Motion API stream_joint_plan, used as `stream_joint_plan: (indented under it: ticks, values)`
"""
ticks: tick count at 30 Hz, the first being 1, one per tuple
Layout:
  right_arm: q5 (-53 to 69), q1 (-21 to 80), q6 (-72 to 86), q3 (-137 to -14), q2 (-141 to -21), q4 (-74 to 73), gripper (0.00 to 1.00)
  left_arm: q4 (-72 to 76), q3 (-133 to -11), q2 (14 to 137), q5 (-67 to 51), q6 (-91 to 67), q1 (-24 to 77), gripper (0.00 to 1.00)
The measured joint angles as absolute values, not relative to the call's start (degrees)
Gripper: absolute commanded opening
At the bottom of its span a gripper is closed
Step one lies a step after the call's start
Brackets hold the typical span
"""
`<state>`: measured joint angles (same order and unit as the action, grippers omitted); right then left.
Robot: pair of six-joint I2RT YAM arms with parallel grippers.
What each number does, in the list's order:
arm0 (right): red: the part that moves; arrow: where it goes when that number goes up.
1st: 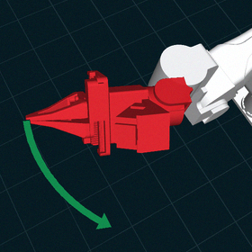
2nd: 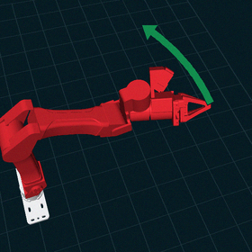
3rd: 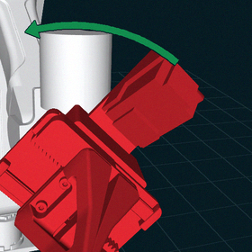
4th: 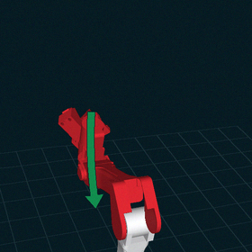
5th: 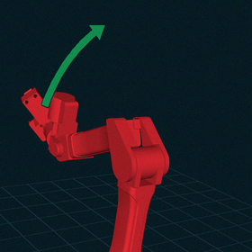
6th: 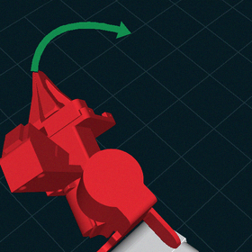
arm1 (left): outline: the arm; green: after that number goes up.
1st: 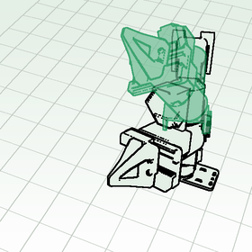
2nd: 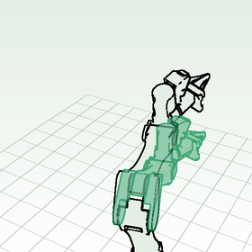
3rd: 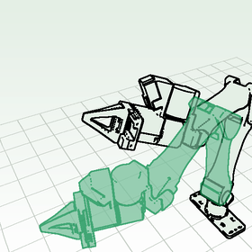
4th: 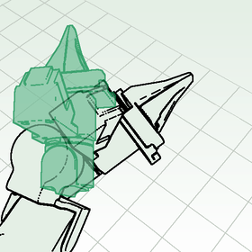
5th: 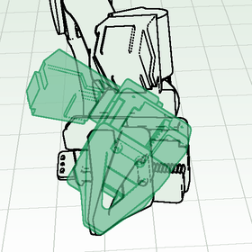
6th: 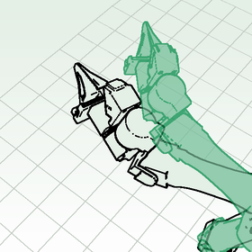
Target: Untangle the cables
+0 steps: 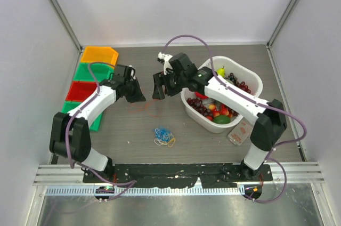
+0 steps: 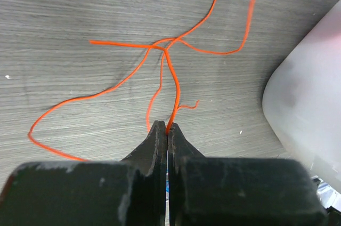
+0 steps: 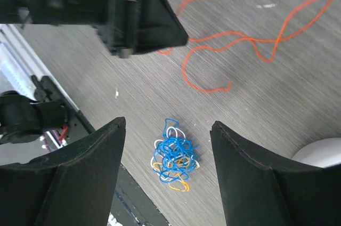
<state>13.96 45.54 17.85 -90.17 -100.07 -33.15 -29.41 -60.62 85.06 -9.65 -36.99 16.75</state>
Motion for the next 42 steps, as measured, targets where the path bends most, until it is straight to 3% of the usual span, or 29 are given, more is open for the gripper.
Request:
stream_joint_plan:
  ticks: [8,14,20,24,25,26,33,42]
  values:
    - [15.6,44.4,17.4,-85.1,-88.5,-31.3,0.72,-29.2,-63.9,92.3,-11.7,-36.8,19.5,0.01]
    - [14.2,43.6,17.5,-76.1,-74.9,-29.8,0.72,-29.2,-74.8,103.0,-11.7,-34.9,22.7,0.13]
    - [13.5,43.4,18.2,-69.5,-67.3,-28.7,0.72,-30.1,-80.2,108.7,-11.6,-32.3,24.8,0.57]
    - [13.3,43.4,18.6,-66.5,-65.4,-28.8,0.72,-30.6,-77.0,105.0,-9.9,-30.9,25.5,0.75]
    - [13.3,43.4,18.6,-66.0,-64.9,-28.8,0.72,-31.0,-76.1,103.6,-9.4,-30.7,25.5,0.89]
    - [13.3,43.4,18.7,-65.5,-64.5,-28.8,0.73,-31.4,-75.2,102.0,-8.8,-30.3,25.4,0.93]
    - [12.6,43.4,18.8,-64.8,-62.0,-29.0,0.72,-32.4,-72.7,95.5,-5.0,-26.4,25.4,1.0]
    - [11.7,43.4,18.7,-64.8,-60.5,-29.1,0.73,-36.1,-80.2,106.9,-4.0,-17.7,28.1,1.0]
